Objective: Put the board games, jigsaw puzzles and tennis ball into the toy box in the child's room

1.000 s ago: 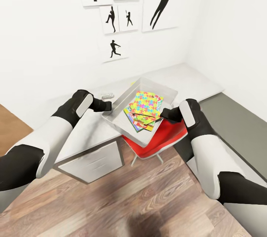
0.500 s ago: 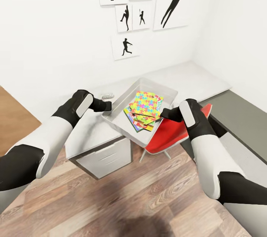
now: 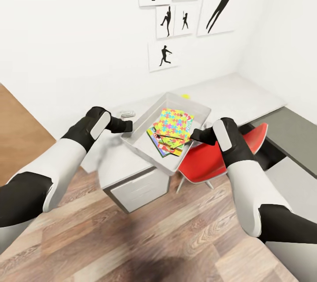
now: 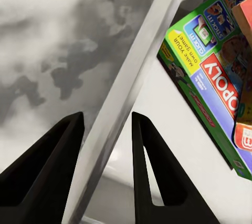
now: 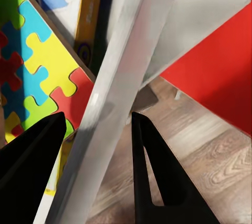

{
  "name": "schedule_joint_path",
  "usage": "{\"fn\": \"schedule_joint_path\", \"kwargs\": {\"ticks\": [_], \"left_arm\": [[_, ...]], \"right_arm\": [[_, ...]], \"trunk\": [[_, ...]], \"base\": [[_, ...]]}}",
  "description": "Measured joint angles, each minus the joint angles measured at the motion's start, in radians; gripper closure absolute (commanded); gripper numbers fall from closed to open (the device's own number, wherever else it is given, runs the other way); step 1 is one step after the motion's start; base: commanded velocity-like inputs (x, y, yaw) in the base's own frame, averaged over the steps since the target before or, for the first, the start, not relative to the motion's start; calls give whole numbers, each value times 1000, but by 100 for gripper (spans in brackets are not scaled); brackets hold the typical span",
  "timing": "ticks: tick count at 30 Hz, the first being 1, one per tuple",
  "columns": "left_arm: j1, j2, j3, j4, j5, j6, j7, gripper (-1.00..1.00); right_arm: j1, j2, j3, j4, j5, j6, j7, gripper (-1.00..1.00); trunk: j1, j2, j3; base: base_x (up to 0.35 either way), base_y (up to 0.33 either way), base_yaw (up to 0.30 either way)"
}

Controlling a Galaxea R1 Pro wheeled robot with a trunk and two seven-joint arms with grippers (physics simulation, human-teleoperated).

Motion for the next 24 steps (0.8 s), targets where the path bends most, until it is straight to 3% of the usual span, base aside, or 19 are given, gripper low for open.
{"fn": "schedule_joint_path", "kwargs": {"ticks": [18, 24], "left_arm": [[0, 0, 0, 0, 0, 2, 0, 100], [1, 0, 0, -1, -1, 1, 0, 100]], "right_arm": [[1, 0, 0, 0, -2, 0, -1, 100], [1, -1, 3, 0, -4, 0, -1, 100]], "trunk": [[0, 0, 0], [0, 0, -2]], "base": [[0, 301, 0], [0, 95, 0]]}}
